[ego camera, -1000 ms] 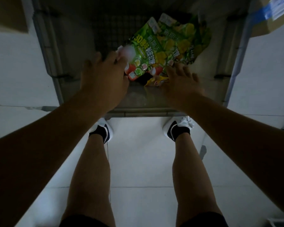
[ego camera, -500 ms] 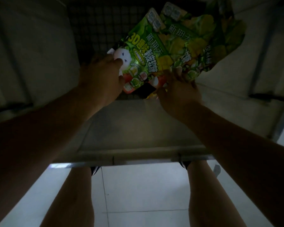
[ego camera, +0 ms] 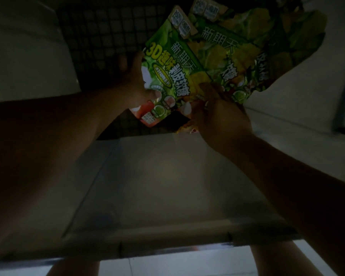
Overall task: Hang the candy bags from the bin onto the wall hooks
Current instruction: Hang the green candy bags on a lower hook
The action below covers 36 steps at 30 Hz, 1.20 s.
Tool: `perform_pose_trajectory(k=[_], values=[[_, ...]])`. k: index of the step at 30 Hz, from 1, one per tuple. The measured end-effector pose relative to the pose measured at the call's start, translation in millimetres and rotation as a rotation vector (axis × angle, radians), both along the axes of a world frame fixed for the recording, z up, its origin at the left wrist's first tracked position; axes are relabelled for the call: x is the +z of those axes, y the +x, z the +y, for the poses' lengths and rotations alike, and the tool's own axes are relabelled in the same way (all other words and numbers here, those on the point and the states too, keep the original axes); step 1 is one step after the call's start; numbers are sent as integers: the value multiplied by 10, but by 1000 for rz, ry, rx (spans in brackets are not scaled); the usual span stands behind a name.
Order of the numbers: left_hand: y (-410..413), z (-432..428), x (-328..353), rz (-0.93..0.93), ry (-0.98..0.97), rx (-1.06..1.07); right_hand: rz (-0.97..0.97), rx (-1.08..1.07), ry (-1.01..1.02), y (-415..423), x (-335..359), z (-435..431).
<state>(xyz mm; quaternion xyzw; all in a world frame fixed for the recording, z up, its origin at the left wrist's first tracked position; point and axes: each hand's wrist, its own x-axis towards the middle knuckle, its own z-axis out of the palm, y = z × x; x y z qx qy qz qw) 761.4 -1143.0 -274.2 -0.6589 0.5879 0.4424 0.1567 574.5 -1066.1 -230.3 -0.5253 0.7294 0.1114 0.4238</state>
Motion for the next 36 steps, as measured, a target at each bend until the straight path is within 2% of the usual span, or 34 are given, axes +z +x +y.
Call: perform_pose_trajectory(k=[6,12,20,27,30,36], values=[[60,-82,-249,97,78,228,-28,-19,-49,-3,-50,1],[141,-96,-307,11,142,274,20,-16,-67,29,-29,10],[90,36,-352,49,149,502,49,12,9,52,-34,21],[1,245,-328,101,211,569,37,43,22,90,-49,70],[-42,254,-351,86,163,561,37,35,21,67,-42,50],[81,301,-233,243,126,643,18,-15,-15,29,22,64]])
